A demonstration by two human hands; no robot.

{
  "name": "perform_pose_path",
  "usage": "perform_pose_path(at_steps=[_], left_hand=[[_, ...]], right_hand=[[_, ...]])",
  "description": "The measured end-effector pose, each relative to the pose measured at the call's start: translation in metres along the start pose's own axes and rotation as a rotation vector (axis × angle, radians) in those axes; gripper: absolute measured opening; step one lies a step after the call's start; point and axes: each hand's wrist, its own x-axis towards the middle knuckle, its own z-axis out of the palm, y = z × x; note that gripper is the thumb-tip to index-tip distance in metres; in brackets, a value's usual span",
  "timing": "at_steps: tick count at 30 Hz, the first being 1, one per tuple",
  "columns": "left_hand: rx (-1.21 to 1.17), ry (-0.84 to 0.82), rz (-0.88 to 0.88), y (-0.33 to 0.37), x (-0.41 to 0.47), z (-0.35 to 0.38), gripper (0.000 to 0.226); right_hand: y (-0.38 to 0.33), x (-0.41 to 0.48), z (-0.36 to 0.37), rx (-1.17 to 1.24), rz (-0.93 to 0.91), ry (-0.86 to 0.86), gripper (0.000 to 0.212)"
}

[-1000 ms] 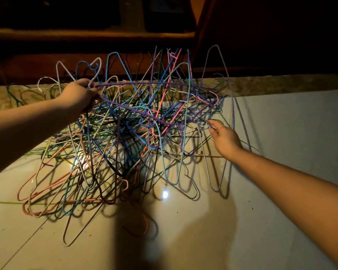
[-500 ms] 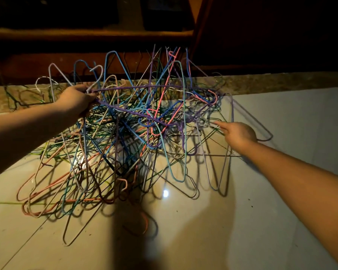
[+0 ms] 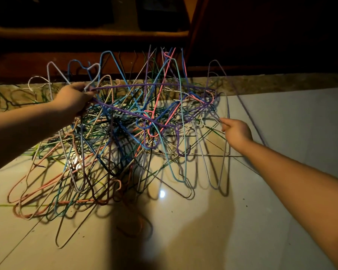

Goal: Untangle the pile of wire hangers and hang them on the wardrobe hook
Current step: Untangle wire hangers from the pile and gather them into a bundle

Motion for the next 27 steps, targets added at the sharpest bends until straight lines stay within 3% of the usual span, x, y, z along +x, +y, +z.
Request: perform_pose_path(at_steps=[6, 18, 24, 27], left_hand=[[-0.008, -0.008, -0.003, 0.0, 0.0, -0.002, 0.022], [0.048, -0.02, -0.057, -0.006, -0.004, -0.003, 0.011], [0.129, -0.036, -0.098, -0.017, -0.005, -0.005, 0.008], [0.172, -0.057, -0.088, -0.02, -0.005, -0.008, 0.005]], right_hand=[[0.001, -0.003, -0.018, -0.155, -0.046, -0.1, 0.034], [0.001, -0.023, 0.004, 0.002, -0.041, -0.209, 0.031], [0.019, -0.027, -0.017, 0.141, 0.015, 0.035, 0.033], [0.031, -0.029, -0.028, 0.168, 0.064, 0.048, 0.034]])
